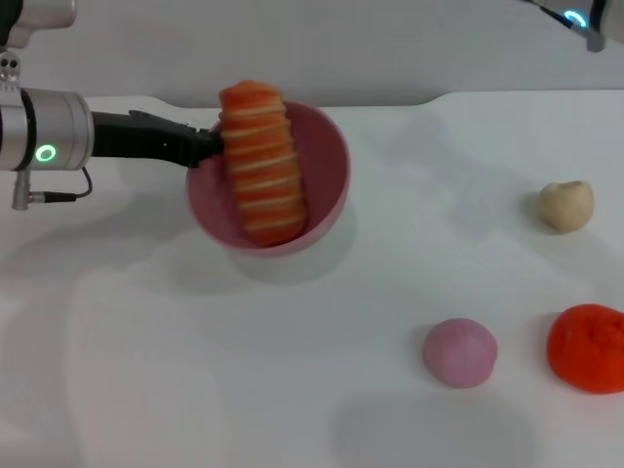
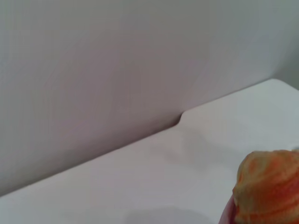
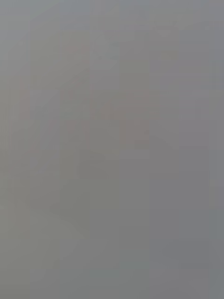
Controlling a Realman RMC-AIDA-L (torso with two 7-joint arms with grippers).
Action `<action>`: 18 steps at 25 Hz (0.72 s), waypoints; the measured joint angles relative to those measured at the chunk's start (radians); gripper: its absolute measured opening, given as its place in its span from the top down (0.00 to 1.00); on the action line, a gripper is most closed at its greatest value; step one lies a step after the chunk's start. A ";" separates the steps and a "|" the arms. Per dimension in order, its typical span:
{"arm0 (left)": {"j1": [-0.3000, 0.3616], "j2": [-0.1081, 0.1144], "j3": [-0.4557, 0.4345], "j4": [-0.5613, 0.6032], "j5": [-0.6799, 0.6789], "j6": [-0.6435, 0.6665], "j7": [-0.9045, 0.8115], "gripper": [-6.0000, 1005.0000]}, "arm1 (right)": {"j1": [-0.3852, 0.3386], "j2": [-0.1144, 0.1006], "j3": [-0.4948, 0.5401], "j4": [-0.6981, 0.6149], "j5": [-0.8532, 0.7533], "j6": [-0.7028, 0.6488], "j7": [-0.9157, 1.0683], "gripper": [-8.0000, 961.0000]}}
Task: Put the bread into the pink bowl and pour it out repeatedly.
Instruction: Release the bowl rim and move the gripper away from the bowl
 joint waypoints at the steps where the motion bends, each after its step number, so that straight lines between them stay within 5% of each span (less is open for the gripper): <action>1: 0.000 0.005 0.001 0.000 0.009 0.011 -0.012 0.95 | -0.013 -0.001 -0.015 0.013 0.060 0.057 -0.071 0.34; 7: -0.002 0.020 0.005 -0.007 0.093 0.068 -0.070 0.95 | -0.039 -0.001 -0.069 0.077 0.209 0.235 -0.254 0.34; 18: 0.004 0.019 0.012 -0.026 0.164 0.119 -0.099 0.95 | -0.041 -0.002 -0.073 0.146 0.214 0.264 -0.253 0.34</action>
